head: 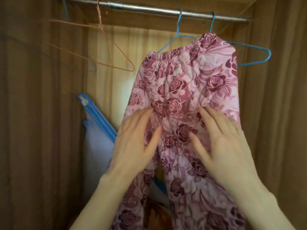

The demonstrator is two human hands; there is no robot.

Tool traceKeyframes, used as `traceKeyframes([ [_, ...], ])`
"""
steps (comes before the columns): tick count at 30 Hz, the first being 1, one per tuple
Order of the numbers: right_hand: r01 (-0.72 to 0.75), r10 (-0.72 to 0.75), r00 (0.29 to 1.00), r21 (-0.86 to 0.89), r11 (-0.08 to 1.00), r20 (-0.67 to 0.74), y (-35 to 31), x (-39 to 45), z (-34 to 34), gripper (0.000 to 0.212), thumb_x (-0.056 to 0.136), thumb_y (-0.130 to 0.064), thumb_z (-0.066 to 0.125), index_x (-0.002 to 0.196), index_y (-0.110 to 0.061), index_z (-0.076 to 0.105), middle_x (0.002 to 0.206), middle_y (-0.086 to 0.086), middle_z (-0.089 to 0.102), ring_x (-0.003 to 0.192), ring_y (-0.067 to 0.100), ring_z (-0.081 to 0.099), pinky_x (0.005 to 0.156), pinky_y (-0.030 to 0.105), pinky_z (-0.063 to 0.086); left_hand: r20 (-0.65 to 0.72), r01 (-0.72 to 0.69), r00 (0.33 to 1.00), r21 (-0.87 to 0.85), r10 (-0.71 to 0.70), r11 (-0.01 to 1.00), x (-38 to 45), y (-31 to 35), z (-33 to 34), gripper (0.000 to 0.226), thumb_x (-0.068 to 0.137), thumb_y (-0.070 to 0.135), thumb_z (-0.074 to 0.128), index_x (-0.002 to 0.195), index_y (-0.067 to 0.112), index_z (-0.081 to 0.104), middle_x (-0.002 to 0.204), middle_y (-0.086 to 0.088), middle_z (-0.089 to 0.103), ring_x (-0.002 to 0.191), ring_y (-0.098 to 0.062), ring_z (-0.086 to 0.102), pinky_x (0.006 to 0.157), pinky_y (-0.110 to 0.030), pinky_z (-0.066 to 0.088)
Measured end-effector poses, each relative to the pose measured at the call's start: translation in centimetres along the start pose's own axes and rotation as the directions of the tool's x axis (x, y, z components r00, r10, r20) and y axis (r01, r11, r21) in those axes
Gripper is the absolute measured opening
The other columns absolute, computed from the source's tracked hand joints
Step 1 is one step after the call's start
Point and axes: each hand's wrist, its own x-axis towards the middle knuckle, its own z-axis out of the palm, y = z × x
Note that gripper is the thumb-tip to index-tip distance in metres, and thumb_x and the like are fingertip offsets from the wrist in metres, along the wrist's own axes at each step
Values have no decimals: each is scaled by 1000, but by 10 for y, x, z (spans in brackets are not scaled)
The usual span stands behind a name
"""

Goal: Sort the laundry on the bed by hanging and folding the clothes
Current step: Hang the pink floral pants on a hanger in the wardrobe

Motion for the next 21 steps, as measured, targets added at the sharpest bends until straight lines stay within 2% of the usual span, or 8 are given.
traceKeyframes([
  [4,-71,72,993,-5,997,90,-16,-61,10,66,106,-49,47,158,-9,40,162,9,43,153,25,35,126,48,27,54,40,998,45,-42,998,-75,-6,0,59,104,47,50,153,16,50,157,0,51,149,-18,43,123,-46,34],
  [7,-107,111,981,-36,994,160,-25,-97,12,65,104,-51,47,156,-12,44,159,7,47,148,25,41,120,48,35,140,56,988,33,-60,998,-116,-9,3,60,102,46,49,151,13,53,156,-2,52,148,-21,43,127,-29,20],
  [8,-126,133,976,-47,991,173,-28,-108,13,64,104,-52,46,156,-14,45,157,5,49,146,25,44,118,47,39,167,66,984,24,-69,998,-126,-10,4,60,101,47,48,150,13,54,155,-3,53,147,-22,44,127,-28,18],
  [12,-193,206,963,-86,977,171,-45,-147,13,60,104,-53,49,152,-16,52,150,2,56,140,24,50,110,43,45,274,63,960,-14,-57,998,-160,-11,10,58,103,51,44,148,16,56,149,0,57,143,-20,46,122,-45,31],
  [16,-238,265,948,-161,958,176,-62,-180,3,61,104,-51,51,154,-17,49,152,1,55,146,23,45,114,44,42,348,32,938,-96,3,995,-187,-9,15,57,103,51,47,148,17,54,147,1,57,141,-22,47,117,-53,39],
  [21,-330,385,909,-286,900,162,-76,-232,-25,59,104,-54,51,151,-19,51,147,-1,57,140,22,48,116,39,35,414,2,905,-229,95,973,-220,7,22,58,106,56,41,150,20,50,151,3,53,146,-20,42,118,-52,38],
])
